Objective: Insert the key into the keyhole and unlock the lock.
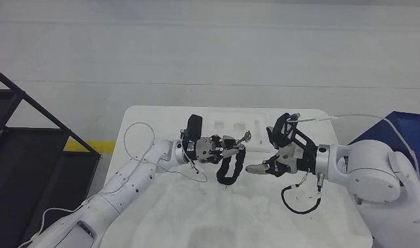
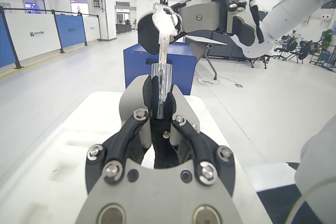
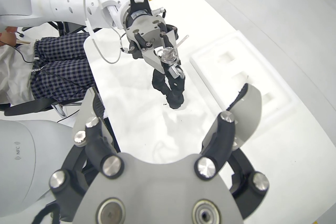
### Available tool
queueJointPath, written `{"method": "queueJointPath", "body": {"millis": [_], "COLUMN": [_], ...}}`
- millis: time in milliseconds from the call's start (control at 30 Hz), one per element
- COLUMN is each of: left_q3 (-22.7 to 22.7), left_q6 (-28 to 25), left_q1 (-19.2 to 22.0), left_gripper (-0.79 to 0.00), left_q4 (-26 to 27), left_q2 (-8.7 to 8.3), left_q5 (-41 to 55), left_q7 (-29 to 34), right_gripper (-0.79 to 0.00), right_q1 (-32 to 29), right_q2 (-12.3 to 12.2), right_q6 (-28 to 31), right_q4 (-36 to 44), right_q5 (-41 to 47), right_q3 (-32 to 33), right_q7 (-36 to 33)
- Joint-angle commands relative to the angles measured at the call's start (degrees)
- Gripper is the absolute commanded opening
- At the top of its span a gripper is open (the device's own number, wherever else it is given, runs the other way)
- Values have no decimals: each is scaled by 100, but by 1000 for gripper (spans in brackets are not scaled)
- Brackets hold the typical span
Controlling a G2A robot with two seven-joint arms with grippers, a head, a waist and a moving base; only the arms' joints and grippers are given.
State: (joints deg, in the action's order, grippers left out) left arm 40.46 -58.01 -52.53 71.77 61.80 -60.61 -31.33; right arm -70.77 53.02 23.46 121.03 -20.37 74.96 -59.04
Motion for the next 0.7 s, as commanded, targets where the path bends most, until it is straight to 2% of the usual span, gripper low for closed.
{"method": "queueJointPath", "body": {"millis": [0,300,467,667], "left_q3": [-164,-530,-792,-972], "left_q6": [1,1,1,1], "left_q1": [168,469,660,807], "left_gripper": [-785,-785,-785,-785], "left_q4": [-57,-58,-70,-78], "left_q2": [-24,-72,-105,-147], "left_q5": [332,956,1326,1525], "left_q7": [354,906,1217,1313], "right_gripper": [0,0,0,0], "right_q1": [-7,-31,28,-22], "right_q2": [-2,-1,-22,-50], "right_q6": [12,-1,1181,1834], "right_q4": [-15,-5,221,220], "right_q5": [21,-42,-1172,-1888], "right_q3": [19,15,37,-74], "right_q7": [6,87,666,875]}}
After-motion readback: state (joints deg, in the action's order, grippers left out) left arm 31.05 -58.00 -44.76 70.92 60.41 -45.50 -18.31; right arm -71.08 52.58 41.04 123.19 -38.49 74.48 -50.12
